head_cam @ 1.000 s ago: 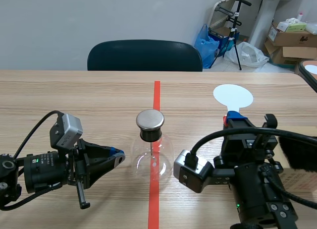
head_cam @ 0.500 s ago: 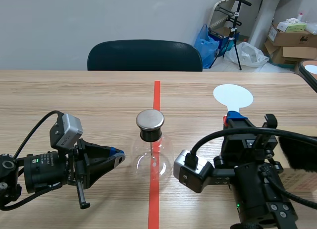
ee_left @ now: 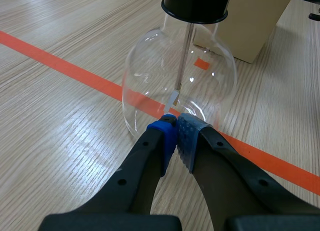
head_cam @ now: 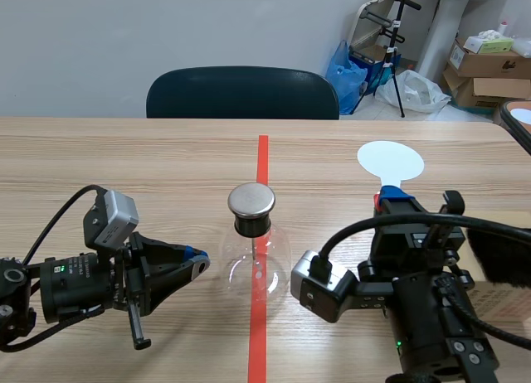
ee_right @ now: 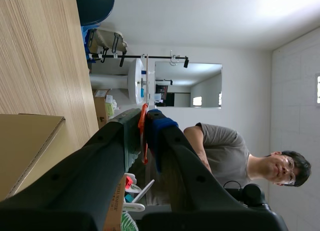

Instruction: Do the electroscope experiment

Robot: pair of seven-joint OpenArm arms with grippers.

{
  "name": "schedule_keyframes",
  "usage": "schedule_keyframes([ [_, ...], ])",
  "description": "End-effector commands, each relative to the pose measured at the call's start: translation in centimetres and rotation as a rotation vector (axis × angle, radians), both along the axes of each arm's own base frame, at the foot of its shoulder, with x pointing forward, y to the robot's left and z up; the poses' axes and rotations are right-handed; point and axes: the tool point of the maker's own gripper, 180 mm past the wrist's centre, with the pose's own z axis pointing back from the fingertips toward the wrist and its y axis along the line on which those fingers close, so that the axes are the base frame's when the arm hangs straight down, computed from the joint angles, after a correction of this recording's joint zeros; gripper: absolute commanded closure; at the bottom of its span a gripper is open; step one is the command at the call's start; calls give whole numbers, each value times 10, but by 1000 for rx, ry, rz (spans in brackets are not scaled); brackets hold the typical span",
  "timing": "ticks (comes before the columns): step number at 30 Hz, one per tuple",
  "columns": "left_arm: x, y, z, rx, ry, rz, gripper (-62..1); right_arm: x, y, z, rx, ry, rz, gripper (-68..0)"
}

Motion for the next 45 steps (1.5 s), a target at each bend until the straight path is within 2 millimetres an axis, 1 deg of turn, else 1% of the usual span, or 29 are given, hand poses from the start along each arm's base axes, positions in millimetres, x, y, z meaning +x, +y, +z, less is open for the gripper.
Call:
schedule_keyframes([
  [1,3,-6,10,-35,-19,-3,-41,4,-2,9,2,-34,-1,-10],
  [40,3,-6,10,-35,-19,-3,-41,4,-2,9,4,-34,-2,-11],
  [45,3,-6,10,-35,-19,-3,-41,2,-8,7,21,-20,-24,-11],
])
